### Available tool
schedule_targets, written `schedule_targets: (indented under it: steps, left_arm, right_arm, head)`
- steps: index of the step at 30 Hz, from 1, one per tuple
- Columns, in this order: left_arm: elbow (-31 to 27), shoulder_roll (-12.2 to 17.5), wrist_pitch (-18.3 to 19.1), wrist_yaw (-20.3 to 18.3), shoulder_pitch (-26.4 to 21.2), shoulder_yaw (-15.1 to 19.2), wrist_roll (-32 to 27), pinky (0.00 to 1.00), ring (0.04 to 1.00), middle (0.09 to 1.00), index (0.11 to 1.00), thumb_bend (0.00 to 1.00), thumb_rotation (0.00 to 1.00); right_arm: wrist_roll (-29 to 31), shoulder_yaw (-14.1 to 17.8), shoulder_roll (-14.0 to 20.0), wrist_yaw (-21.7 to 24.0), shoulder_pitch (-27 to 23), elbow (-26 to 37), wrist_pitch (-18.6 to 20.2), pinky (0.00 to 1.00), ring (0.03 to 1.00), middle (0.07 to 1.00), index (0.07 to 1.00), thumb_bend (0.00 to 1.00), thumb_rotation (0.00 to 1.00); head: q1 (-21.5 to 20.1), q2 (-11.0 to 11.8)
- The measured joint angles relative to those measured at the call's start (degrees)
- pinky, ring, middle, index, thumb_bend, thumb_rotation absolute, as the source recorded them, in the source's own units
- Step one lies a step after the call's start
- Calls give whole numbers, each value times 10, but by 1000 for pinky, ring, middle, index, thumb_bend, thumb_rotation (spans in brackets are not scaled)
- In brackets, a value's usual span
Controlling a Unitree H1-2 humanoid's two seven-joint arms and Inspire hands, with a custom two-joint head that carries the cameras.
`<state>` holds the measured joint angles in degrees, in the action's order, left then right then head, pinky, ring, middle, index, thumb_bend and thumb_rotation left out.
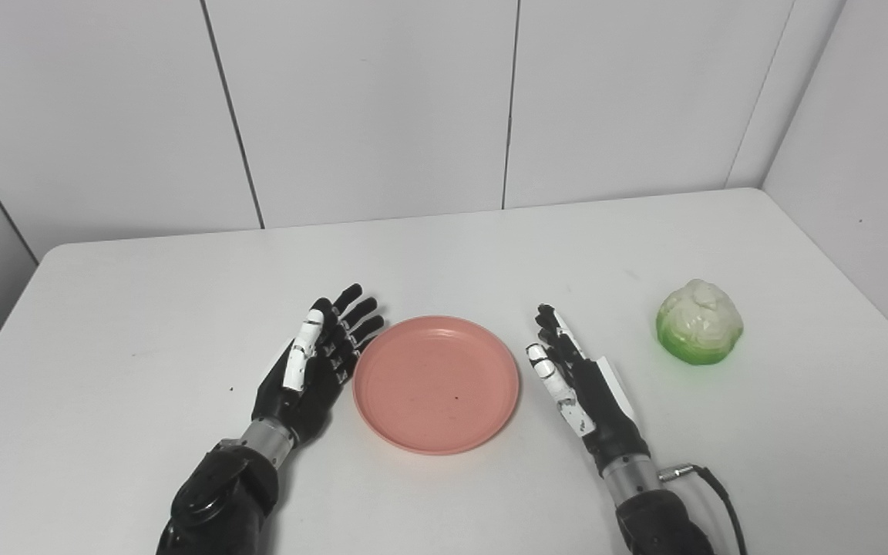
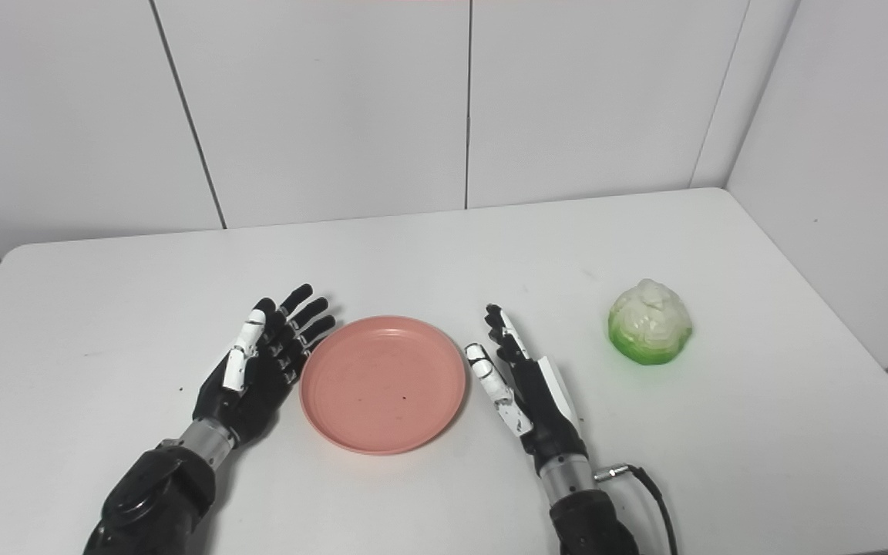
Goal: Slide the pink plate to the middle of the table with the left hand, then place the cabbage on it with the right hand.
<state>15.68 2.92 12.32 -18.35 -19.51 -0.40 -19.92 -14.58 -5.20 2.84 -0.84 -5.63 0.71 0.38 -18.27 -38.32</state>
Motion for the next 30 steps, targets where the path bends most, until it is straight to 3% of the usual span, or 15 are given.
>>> schedule_targets:
  steps: [8,10,12,13,16,20,25,30]
  left_arm:
    - [13,1,-9,-10,-4,14,0,885,902,924,912,462,1000]
    - [24,3,-21,-20,-7,16,0,886,899,922,910,464,1000]
    - [38,7,-31,-30,-12,19,-3,881,892,914,902,470,1000]
    - [45,9,-36,-32,-15,19,-3,881,892,914,902,470,1000]
    - [64,16,-50,-44,-23,23,-8,876,889,910,898,484,988]
    - [85,23,-63,-50,-31,28,-12,851,871,895,882,484,974]
    - [112,24,-85,-65,-40,35,-14,864,878,898,884,497,957]
    - [147,33,-106,-85,-55,43,-18,845,869,894,881,510,934]
  right_arm:
    - [-91,-14,16,-12,7,48,6,858,911,926,935,682,975]
    - [-104,-10,17,-14,2,59,10,866,914,928,940,719,928]
    - [-112,-7,17,-17,-7,68,12,823,876,894,914,774,818]
    - [-116,-4,17,-23,-12,69,12,823,876,894,914,774,818]
    - [-126,8,15,-45,-27,72,12,760,826,860,890,857,664]
    - [-134,17,15,-61,-34,91,12,794,845,861,880,908,552]
    - [-145,22,20,-67,-44,111,12,759,836,861,880,914,542]
    - [-170,30,42,-66,-58,140,12,824,881,898,927,925,505]
  head:
    - [-36,9]
    - [-45,11]
    - [-54,14]
    - [-54,14]
    - [-77,22]
    - [-98,30]
    - [-113,37]
    - [-129,48]
